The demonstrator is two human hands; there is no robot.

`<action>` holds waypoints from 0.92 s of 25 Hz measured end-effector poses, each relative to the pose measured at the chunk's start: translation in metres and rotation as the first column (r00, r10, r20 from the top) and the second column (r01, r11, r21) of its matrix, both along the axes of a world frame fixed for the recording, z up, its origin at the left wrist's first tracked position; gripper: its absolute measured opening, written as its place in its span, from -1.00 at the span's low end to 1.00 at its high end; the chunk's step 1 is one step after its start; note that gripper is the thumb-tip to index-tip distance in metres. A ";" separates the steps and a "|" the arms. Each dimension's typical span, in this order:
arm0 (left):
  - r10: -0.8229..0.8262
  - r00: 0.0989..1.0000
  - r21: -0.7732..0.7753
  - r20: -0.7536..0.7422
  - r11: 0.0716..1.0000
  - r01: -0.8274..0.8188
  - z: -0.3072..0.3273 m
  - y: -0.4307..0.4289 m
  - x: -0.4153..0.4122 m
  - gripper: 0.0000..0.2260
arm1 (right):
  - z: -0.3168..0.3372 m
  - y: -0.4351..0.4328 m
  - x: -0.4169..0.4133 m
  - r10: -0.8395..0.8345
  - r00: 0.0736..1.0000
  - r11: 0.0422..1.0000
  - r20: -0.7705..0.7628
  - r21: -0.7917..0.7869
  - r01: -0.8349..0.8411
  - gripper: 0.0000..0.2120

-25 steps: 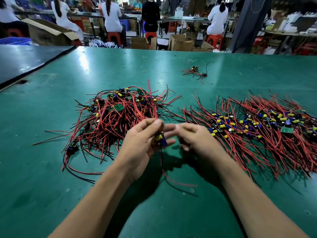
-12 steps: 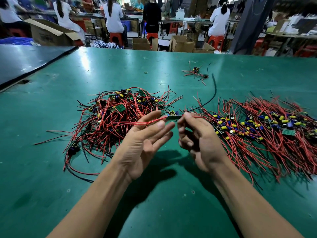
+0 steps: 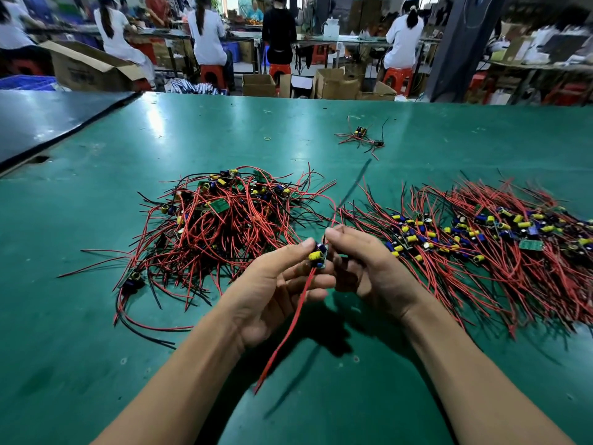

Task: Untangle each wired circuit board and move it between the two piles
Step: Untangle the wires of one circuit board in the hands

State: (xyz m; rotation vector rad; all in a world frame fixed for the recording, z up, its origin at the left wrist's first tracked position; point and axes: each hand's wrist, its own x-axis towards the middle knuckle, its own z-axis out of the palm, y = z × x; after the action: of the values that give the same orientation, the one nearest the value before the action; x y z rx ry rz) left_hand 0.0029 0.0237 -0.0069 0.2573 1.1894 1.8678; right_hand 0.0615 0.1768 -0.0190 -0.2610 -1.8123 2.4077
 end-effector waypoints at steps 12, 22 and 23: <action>-0.063 0.919 -0.162 -0.389 0.987 -0.001 -0.013 0.006 0.011 -0.89 | -0.005 0.009 -0.005 -0.208 0.978 0.977 -0.018 0.051 0.209 -0.72; 0.040 0.948 -0.125 -0.316 0.989 -0.084 -0.017 0.008 0.009 -0.84 | -0.012 0.005 0.003 0.145 0.984 0.987 0.101 0.047 -0.151 -0.69; 0.044 0.947 -0.120 -0.317 0.989 -0.086 -0.017 0.007 0.009 -0.86 | -0.013 0.007 0.002 0.121 0.989 0.988 0.086 0.086 -0.129 -0.68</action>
State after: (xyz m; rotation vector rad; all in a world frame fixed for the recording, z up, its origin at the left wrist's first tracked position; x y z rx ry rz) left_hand 0.0119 0.0312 -0.0239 0.4592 1.5486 1.8404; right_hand 0.0640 0.1834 -0.0319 -0.2455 -2.0262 2.4196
